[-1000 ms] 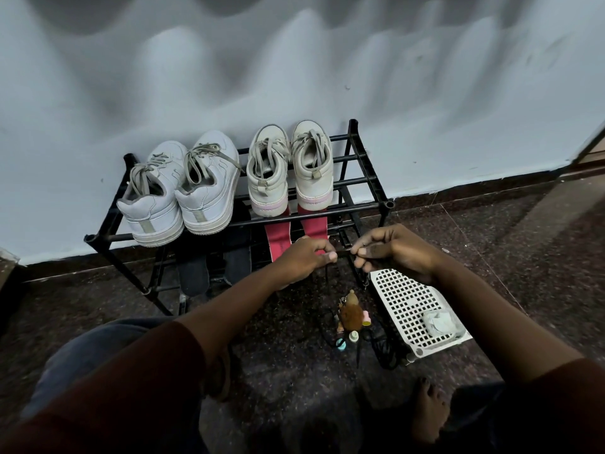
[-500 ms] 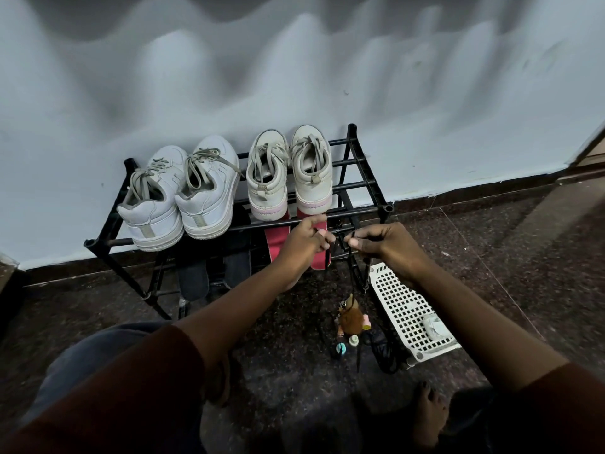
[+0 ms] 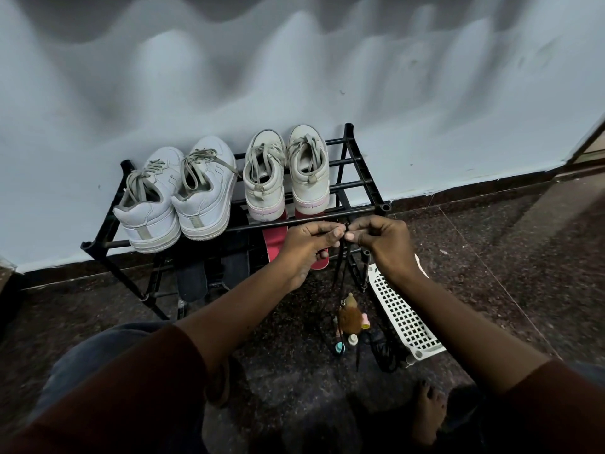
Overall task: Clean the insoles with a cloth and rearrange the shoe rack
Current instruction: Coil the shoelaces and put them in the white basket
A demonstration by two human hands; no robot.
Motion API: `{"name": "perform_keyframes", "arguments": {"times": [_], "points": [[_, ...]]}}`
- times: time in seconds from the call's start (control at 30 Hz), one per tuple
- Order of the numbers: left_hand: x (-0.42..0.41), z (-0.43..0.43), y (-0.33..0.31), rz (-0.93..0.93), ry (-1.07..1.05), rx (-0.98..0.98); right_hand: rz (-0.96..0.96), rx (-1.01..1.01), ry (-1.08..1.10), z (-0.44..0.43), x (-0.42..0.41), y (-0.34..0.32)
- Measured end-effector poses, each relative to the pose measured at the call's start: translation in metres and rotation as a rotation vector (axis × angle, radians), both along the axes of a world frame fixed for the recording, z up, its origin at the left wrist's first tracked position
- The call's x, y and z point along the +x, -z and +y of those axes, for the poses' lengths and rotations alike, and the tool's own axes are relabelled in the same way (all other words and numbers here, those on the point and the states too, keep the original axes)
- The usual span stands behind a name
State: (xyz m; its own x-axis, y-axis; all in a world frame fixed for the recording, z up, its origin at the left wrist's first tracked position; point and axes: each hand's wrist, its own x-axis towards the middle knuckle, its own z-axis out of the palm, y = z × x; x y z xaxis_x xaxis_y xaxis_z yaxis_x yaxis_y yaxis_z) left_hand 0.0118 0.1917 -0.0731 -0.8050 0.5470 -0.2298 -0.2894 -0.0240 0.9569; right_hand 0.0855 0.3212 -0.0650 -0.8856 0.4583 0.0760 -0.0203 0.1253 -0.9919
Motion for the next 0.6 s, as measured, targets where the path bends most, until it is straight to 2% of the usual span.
{"name": "perform_keyframes", "arguments": {"times": [0.13,0.6], "points": [[0.0013,0.0007,-0.0032,-0.07,-0.021,0.058,0.009,0.003,0.023,-0.002,0.0003,0.0015],[0.0005,0.001,0.0023,-0.004,-0.073,0.08,0.026,-0.021,-0.036,-0.0071,-0.0005,0.0011]]}}
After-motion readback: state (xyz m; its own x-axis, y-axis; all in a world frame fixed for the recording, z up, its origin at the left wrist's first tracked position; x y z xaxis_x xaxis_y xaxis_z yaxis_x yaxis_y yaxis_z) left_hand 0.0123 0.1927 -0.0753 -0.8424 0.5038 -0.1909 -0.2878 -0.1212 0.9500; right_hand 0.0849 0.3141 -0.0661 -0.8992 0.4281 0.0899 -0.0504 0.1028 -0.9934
